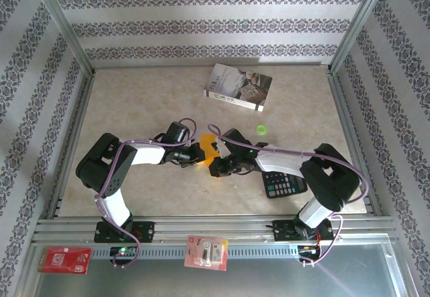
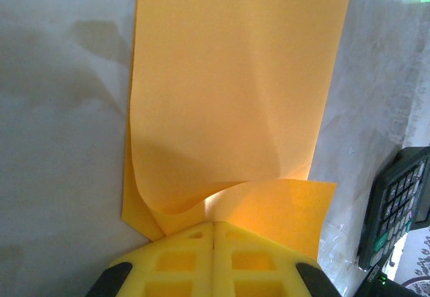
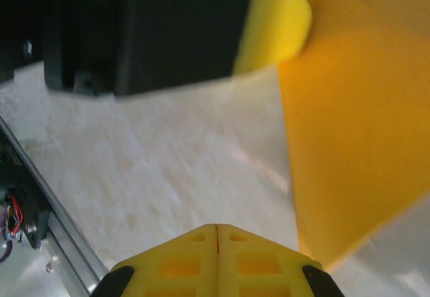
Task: Fold a paper plane with a square sheet of paper (pick it up from the middle)
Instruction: Third fold the triangle at the center of the table.
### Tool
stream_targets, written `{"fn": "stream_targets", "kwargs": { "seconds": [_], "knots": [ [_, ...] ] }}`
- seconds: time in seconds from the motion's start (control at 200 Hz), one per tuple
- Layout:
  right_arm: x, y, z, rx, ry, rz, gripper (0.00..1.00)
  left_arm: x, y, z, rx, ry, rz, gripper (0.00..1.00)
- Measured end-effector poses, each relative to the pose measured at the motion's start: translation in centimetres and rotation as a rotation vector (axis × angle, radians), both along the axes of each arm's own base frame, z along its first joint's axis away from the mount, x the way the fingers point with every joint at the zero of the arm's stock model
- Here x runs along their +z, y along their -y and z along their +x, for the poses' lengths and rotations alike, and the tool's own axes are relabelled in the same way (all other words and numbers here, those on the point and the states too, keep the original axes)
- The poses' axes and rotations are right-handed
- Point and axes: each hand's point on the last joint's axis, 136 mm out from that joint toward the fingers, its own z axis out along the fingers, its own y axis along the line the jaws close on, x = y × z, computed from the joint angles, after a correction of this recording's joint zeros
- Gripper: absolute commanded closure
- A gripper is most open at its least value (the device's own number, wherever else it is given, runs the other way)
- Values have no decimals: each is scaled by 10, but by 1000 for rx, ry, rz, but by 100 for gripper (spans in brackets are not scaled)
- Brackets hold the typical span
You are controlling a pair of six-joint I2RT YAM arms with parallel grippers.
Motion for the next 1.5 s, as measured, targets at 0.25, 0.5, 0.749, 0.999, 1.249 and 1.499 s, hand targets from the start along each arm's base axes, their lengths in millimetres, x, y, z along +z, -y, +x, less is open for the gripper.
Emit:
{"fn": "stream_targets", "kwargs": {
  "seconds": [0.25,0.5,0.749,0.999,1.249,1.499],
  "knots": [
    [-29,2,16,-28,-50,-43,96,0,0,0,-2,2,1,100],
    [-32,12,5,-29,-29,-13,97,0,0,0,-1,3,3,100],
    [-31,30,-20,-38,-43,-11,97,0,1,-1,-6,3,9,100],
    [-17,30,-20,-57,-65,9,97,0,1,0,-5,2,10,100],
    [8,4,6,-47,-17,78,97,0,1,0,-6,3,10,100],
    [-21,9,13,-71,-75,30,98,0,0,0,-4,4,12,100]
  ]
}}
